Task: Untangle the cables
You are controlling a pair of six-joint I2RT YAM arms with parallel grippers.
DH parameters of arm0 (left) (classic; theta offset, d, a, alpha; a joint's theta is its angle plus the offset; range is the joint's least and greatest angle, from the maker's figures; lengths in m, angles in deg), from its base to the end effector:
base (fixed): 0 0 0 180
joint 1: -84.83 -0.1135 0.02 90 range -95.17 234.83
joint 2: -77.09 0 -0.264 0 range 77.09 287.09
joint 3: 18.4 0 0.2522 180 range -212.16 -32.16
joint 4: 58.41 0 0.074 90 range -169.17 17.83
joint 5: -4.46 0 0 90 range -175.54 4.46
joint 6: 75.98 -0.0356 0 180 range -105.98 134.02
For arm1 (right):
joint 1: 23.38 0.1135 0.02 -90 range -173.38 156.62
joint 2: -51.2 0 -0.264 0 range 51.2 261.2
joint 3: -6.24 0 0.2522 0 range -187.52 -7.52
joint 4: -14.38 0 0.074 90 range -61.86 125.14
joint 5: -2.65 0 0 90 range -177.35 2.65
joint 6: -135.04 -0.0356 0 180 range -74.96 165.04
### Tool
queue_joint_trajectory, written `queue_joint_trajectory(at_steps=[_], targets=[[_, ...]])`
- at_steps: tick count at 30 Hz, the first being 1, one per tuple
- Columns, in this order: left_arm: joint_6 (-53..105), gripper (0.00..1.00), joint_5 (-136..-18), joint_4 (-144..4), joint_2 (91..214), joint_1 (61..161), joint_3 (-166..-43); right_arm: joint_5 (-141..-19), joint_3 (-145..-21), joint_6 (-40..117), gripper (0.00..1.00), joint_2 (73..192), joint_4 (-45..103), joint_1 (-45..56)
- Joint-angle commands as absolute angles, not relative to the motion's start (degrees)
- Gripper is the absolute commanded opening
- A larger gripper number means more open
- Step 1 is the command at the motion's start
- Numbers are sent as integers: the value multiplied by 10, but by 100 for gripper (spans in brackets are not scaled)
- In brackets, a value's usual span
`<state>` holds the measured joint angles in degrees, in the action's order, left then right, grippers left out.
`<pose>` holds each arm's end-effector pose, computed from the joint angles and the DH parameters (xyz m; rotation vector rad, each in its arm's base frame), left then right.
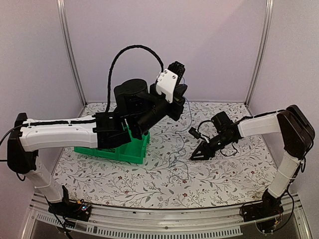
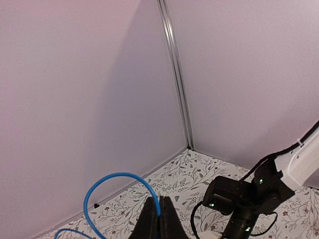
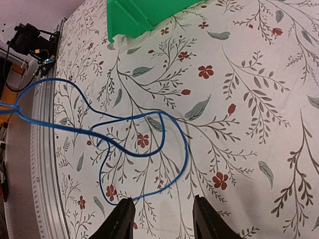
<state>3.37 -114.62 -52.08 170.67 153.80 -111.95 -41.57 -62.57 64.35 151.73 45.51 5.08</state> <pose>0.1572 -0.3608 0.3884 0.5984 1.3658 -0.4548 0.2761 0.1787 0.1525 -1.2568 2.2029 1.1105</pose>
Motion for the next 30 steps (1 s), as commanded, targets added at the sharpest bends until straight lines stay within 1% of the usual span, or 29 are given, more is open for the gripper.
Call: queue_joint_trajectory(at_steps=[1, 6, 13, 15, 17, 20, 23, 30], targets=[[41, 0, -1140, -545, 1675, 1535, -1143, -451, -648, 654, 43, 1541, 451, 75], [30, 0, -1131, -570, 1665, 1538, -1176, -440, -656, 658, 42, 1562, 453, 109], [-1, 0, -1131, -633, 1682, 1557, -1276, -502, -681, 659, 40, 1603, 458, 177], [-9, 0, -1135, -640, 1684, 1564, -1291, -521, -685, 656, 34, 1614, 456, 190], [-19, 0, -1141, -644, 1685, 1570, -1304, -542, -689, 649, 24, 1626, 455, 198], [-39, 0, -1153, -657, 1687, 1576, -1331, -571, -692, 632, 5, 1649, 458, 199], [-77, 0, -1173, -680, 1689, 1581, -1369, -592, -702, 624, 2, 1668, 472, 199], [-199, 0, -1251, -708, 1688, 1612, -1466, -650, -708, 610, 0, 1695, 493, 189]])
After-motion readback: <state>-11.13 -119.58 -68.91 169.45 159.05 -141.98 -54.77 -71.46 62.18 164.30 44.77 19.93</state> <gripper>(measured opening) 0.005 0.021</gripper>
